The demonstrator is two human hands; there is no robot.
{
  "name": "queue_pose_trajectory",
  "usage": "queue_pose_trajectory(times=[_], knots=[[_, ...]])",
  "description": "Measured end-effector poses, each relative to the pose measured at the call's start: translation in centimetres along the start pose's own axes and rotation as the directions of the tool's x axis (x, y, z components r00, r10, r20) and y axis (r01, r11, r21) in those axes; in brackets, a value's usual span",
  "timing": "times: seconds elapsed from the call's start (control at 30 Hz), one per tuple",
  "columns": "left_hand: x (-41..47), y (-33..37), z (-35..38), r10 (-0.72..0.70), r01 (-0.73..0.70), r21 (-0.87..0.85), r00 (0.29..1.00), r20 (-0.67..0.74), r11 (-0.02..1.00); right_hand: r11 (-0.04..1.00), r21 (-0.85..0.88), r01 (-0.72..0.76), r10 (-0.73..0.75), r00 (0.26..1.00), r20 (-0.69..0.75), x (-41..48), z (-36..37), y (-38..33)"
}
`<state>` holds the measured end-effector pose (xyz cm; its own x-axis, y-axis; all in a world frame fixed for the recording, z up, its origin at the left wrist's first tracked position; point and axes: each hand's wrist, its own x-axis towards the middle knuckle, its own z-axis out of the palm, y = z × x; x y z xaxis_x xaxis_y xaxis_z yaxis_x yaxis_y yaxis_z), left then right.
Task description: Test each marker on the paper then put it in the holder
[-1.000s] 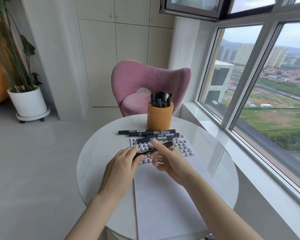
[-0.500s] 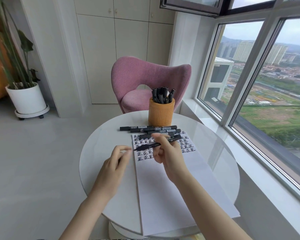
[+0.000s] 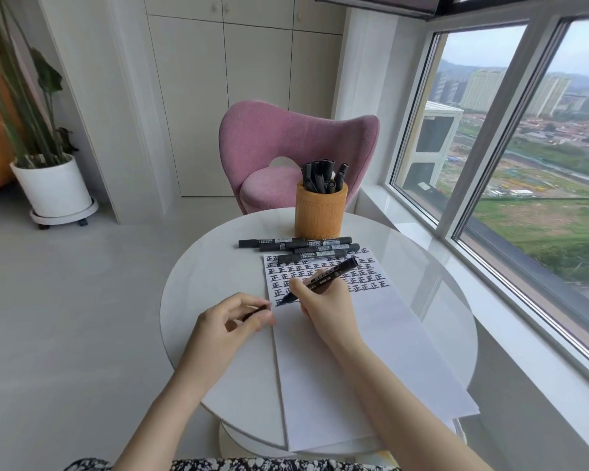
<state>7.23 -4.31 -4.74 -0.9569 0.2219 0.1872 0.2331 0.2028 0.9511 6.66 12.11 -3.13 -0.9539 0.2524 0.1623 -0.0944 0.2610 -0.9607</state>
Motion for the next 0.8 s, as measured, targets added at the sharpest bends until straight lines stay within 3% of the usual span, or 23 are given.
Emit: queue_pose_trajectory(times=[0.17, 0.8], knots=[[-0.03, -0.14, 0.11, 0.001, -0.004, 0.081, 0.999, 0.033, 0.997, 0.998, -0.035, 0.049, -0.050, 0.999, -0.023, 0.03, 0.31, 0.75], [0.16, -0.67, 0.00, 0.009, -0.014, 0.102, 0.999, 0.041, 0.995, 0.992, -0.114, 0.056, -0.060, 0.998, -0.030, 0.09, 0.58, 0.95]])
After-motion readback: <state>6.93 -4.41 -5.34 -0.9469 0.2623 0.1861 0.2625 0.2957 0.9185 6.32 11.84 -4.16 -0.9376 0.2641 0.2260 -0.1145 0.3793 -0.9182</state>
